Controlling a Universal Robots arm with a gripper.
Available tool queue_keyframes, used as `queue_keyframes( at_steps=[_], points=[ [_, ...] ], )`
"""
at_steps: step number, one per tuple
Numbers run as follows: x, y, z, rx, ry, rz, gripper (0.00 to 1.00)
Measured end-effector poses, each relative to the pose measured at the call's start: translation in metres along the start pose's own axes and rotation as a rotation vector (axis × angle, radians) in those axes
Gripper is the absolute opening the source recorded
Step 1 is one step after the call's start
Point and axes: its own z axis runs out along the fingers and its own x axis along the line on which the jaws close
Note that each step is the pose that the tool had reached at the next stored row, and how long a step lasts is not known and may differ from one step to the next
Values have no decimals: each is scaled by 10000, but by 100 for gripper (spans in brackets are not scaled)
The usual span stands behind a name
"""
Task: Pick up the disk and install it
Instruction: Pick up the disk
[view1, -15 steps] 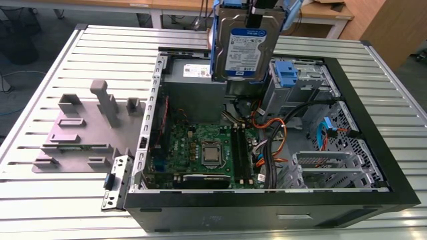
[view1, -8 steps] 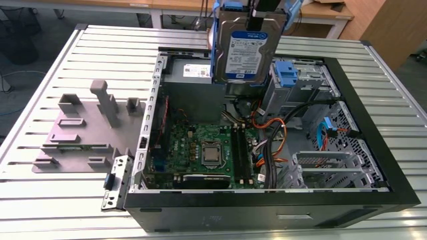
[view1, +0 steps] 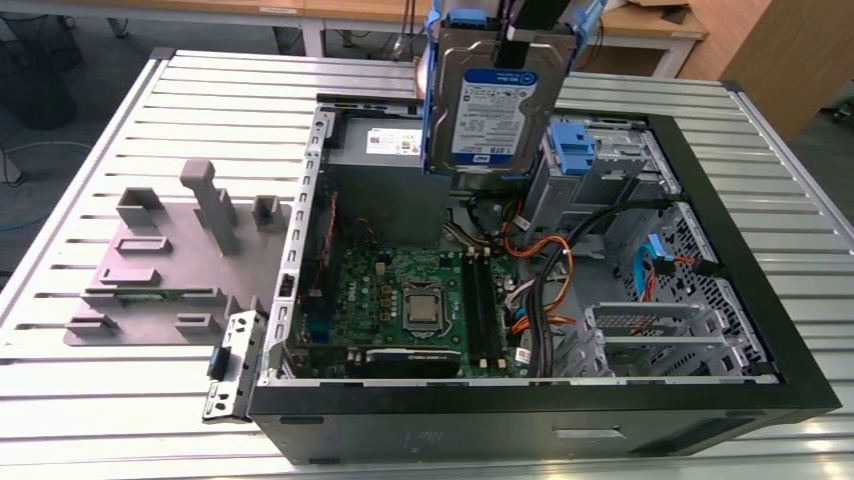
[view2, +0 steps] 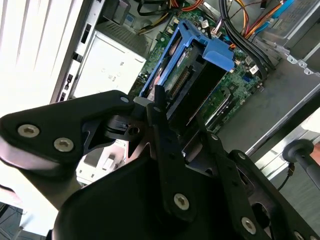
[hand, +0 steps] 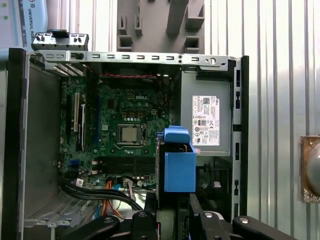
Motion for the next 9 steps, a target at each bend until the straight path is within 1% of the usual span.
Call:
queue_keyframes(
  at_steps=[9],
  points=[
    [109,-1,-3,0,0,0,35]
  ],
)
